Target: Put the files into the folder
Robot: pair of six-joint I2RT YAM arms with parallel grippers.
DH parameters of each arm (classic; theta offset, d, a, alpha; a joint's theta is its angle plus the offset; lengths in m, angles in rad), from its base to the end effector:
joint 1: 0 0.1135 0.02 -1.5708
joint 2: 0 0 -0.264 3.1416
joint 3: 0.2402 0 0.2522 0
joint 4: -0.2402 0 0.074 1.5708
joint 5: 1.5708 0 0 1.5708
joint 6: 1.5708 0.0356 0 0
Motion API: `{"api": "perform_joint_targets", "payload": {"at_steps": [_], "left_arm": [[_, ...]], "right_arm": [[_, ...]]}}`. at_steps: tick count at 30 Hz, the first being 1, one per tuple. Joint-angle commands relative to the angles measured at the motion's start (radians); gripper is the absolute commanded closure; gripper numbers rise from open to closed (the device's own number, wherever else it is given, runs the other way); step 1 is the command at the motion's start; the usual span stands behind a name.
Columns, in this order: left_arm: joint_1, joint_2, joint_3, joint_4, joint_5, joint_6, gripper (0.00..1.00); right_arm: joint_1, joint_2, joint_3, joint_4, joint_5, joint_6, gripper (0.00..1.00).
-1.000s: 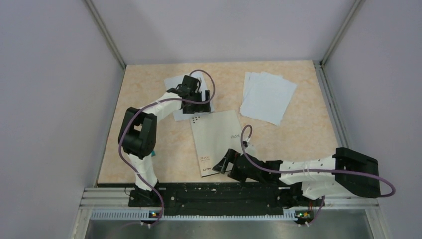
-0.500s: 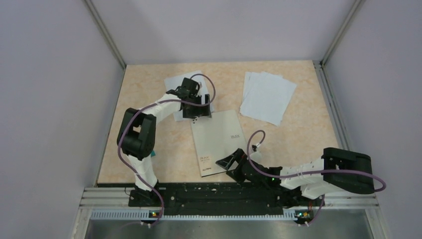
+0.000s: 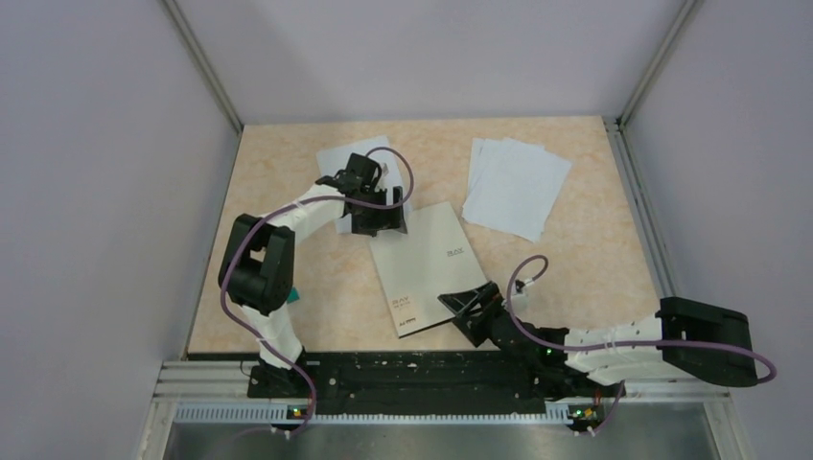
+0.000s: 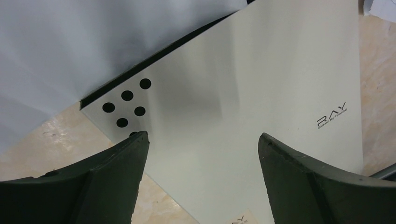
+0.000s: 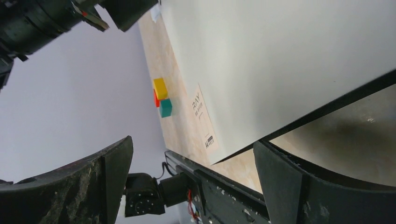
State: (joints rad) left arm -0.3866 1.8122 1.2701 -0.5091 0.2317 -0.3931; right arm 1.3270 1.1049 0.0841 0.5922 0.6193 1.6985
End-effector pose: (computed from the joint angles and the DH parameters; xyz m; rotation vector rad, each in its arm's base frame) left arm 0.3469 -0.1500 0.2005 0.0746 2.6930 -0.5619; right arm 0.0621 0.1641 0.1291 0.8284 2.0240 1.3343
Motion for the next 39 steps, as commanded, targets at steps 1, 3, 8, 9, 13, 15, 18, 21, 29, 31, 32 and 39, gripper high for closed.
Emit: {"api": "perform_joint_targets", "payload": {"at_steps": [1, 3, 8, 9, 13, 15, 18, 21, 29, 31, 32, 39], "left_arm": [[0.004, -0.051, -0.025, 0.023, 0.055, -0.019, 0.09], [0.004, -0.053, -0.036, 0.033, 0.067, -0.023, 0.10], [0.003, -0.054, -0.058, 0.042, 0.087, -0.026, 0.14], [0.003, -0.054, -0.059, 0.044, 0.089, -0.026, 0.14], [0.004, -0.049, -0.062, 0.045, 0.105, -0.027, 0.18], [0.004, -0.053, -0.062, 0.044, 0.110, -0.029, 0.20], [0.004, -0.063, -0.059, 0.037, 0.116, -0.029, 0.22], [0.004, -0.077, -0.054, 0.025, 0.119, -0.026, 0.25], [0.003, -0.132, -0.019, -0.029, 0.133, -0.025, 0.30], [0.004, -0.152, -0.014, -0.041, 0.140, -0.036, 0.31], [0.003, -0.164, -0.012, -0.047, 0.143, -0.043, 0.31], [0.004, -0.249, -0.010, -0.071, 0.157, -0.083, 0.31]], "right_arm": [[0.010, -0.053, -0.027, 0.063, 0.102, -0.009, 0.01], [0.011, -0.066, -0.042, 0.084, 0.124, -0.021, 0.03], [0.009, -0.058, -0.058, 0.163, 0.171, -0.101, 0.13], [0.008, -0.051, -0.057, 0.181, 0.177, -0.122, 0.15], [0.002, -0.002, -0.059, 0.314, 0.193, -0.227, 0.23], [-0.001, 0.038, -0.062, 0.414, 0.191, -0.267, 0.28], [-0.009, 0.114, -0.057, 0.515, 0.176, -0.308, 0.36], [-0.013, 0.185, -0.047, 0.604, 0.160, -0.343, 0.47], [-0.020, 0.279, -0.011, 0.688, 0.134, -0.465, 0.69], [-0.020, 0.260, 0.003, 0.645, 0.136, -0.497, 0.73], [-0.020, 0.248, 0.010, 0.619, 0.139, -0.511, 0.74], [-0.020, 0.165, 0.100, 0.384, 0.172, -0.631, 0.86]]}}
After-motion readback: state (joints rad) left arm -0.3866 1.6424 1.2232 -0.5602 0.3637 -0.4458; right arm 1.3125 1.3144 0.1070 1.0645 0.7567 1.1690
